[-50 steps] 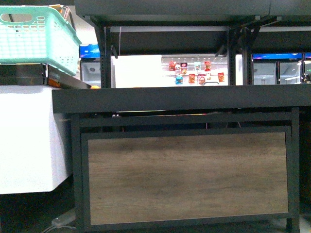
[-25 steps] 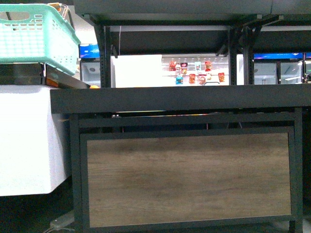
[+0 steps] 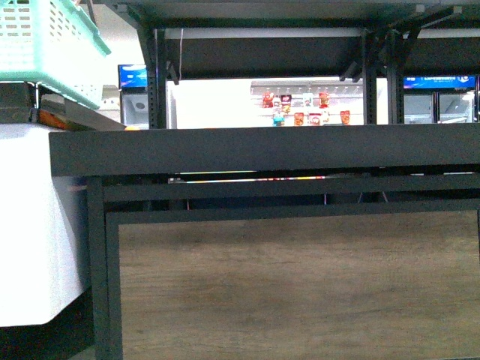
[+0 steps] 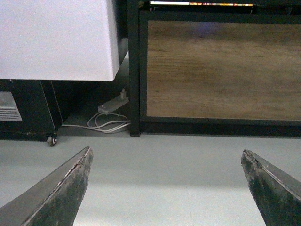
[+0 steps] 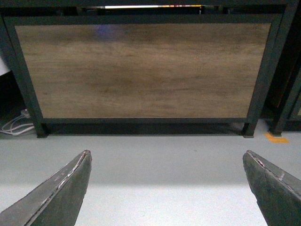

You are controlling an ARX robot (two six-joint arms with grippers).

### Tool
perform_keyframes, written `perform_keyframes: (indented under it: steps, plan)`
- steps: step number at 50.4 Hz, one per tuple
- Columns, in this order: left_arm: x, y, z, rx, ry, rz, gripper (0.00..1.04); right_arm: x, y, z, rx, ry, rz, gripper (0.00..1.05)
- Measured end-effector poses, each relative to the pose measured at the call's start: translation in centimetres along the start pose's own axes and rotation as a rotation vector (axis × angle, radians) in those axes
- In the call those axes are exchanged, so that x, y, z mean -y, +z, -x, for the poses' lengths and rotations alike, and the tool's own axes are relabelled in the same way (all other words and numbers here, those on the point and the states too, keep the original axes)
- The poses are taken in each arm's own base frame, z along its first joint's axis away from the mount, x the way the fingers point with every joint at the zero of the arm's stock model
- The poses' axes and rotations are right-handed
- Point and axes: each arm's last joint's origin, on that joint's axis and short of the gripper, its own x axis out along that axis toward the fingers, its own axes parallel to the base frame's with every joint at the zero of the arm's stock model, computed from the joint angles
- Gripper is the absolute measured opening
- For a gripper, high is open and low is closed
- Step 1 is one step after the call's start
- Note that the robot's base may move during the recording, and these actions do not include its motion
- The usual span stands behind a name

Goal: Pick lemon from shelf

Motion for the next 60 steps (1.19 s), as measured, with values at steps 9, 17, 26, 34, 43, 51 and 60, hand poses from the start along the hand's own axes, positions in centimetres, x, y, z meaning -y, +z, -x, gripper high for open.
perform_keyframes:
  steps: [9, 17, 26, 34, 43, 51, 60]
  plan:
    - [0.00, -0.01, 0.00, -0.001, -0.001, 0.000, 0.97, 0.00, 0.00, 0.00, 0.000, 0.000, 0.000, 0.97]
    - [0.00, 0.00, 0.00, 0.000, 0.000, 0.000, 0.97, 0.00, 0.00, 0.00, 0.000, 0.000, 0.000, 0.97]
    - [0.00, 0.00, 0.00, 0.000, 0.000, 0.000, 0.97, 0.00, 0.00, 0.00, 0.000, 0.000, 0.000, 0.97]
    - [0.00, 0.00, 0.00, 0.000, 0.000, 0.000, 0.97, 0.00, 0.00, 0.00, 0.000, 0.000, 0.000, 0.97]
    - [0.00, 0.00, 0.00, 0.000, 0.000, 0.000, 0.97, 0.00, 0.00, 0.00, 0.000, 0.000, 0.000, 0.97]
    - [0.00, 0.00, 0.00, 0.000, 0.000, 0.000, 0.97, 0.00, 0.00, 0.00, 0.000, 0.000, 0.000, 0.97]
    - [0.00, 0.01, 0.00, 0.001, 0.002, 0.000, 0.97, 0.00, 0.00, 0.00, 0.000, 0.000, 0.000, 0.97]
